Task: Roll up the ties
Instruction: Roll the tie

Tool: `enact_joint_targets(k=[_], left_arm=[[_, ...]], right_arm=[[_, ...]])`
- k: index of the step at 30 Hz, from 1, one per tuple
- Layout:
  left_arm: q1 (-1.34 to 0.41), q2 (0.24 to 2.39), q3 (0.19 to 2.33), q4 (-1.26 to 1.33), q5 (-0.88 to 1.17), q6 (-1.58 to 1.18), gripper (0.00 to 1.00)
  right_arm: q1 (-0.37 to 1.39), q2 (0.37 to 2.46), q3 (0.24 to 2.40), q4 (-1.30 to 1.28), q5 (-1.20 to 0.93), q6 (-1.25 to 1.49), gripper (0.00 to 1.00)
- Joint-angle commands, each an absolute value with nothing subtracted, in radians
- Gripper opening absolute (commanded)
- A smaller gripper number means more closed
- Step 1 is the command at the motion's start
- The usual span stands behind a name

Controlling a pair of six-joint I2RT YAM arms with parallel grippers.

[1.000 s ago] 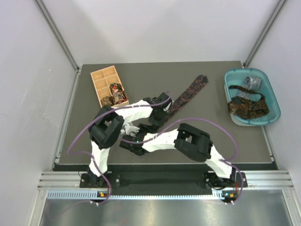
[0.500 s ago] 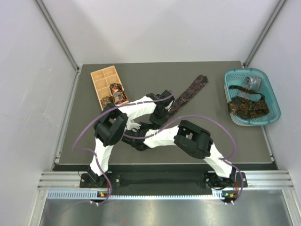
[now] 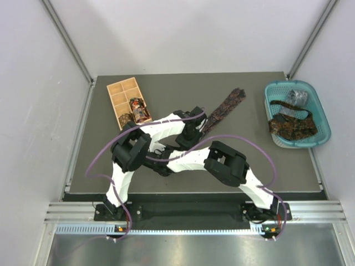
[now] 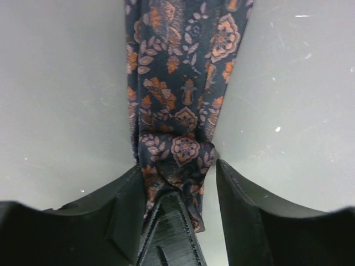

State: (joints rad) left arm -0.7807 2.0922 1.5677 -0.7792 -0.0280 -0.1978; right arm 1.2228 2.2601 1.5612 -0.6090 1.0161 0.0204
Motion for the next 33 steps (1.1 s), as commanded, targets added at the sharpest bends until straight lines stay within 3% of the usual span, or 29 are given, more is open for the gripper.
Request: enact_joint_targets(k=[1,8,13,21,25,33], left_arm=[[-0.785,2.086,1.578,-0.822,0.024,-0.204,0.59],[-0.721,1.95,1.545,-0.714,0.02,-0.253,0.78],[-0.585,1.749,1.375,-0.516,0.043,-0.35,0.99],[-0.329,1.565,1.138,-0.42,0.138,-0.498,0.99],[-0.201,1.485,1.0,-0.266,0.306,-0.571,0.99],[-0.16,1.447,0.92,-0.186,0.382,-0.6,0.99]], right_arm=[[1.229,2.281,1.623,-0.663,0.973,0.044,0.0],[1.23,2.255,1.618,-0.661,0.937,0.054,0.0],[1.226,2.212,1.602,-0.65,0.904,0.055,0.0],[1.2,2.042,1.519,-0.584,0.749,0.037,0.0],[1.171,1.979,1.508,-0.578,0.631,0.052,0.0],[1.049,1.842,1.404,-0.489,0.27,0.078,0.0]])
